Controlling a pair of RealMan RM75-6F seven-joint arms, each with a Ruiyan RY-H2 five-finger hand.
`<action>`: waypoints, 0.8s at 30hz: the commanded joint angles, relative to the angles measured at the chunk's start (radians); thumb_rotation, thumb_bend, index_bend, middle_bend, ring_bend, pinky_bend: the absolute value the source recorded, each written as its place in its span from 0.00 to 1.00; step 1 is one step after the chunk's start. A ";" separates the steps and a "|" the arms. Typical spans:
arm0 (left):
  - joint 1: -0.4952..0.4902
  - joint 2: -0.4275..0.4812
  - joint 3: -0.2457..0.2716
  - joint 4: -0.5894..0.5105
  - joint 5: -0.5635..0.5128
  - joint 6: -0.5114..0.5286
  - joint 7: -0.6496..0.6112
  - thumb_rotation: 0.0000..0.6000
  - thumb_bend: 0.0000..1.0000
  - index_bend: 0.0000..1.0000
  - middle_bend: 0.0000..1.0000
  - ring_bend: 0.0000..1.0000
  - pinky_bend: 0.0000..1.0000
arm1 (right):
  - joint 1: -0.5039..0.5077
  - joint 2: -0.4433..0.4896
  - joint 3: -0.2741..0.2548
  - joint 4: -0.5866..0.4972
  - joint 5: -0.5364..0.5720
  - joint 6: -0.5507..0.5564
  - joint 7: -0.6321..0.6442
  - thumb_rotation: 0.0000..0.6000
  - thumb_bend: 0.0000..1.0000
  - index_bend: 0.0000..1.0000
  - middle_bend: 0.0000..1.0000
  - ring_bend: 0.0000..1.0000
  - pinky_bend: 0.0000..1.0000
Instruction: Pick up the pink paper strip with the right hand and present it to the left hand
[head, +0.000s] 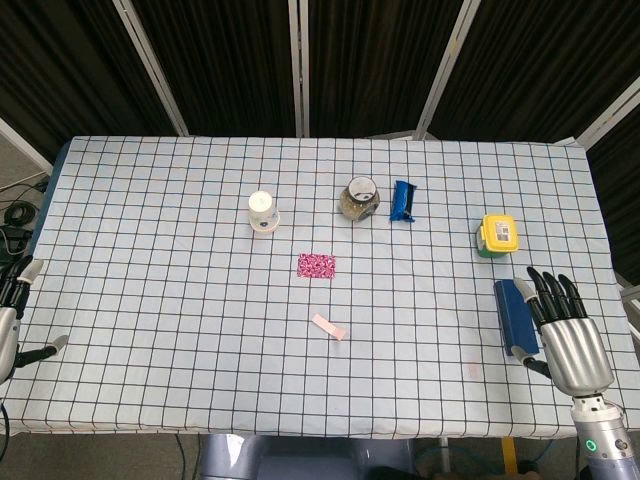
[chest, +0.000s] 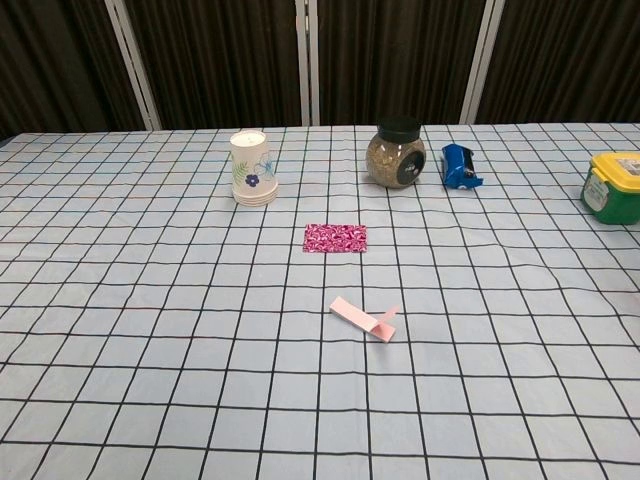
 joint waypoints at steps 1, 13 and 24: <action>0.000 0.000 -0.001 0.002 -0.001 -0.002 -0.001 1.00 0.00 0.00 0.00 0.00 0.00 | 0.000 -0.003 0.001 0.001 -0.001 -0.005 -0.004 1.00 0.00 0.12 0.00 0.00 0.00; -0.003 -0.003 -0.013 0.008 -0.020 -0.014 0.001 1.00 0.00 0.00 0.00 0.00 0.00 | 0.163 -0.028 0.002 -0.031 -0.028 -0.288 0.026 1.00 0.00 0.18 0.00 0.00 0.00; -0.033 -0.028 -0.032 0.041 -0.094 -0.079 0.023 1.00 0.00 0.00 0.00 0.00 0.00 | 0.447 -0.202 0.103 -0.006 0.054 -0.661 -0.041 1.00 0.06 0.46 0.02 0.00 0.00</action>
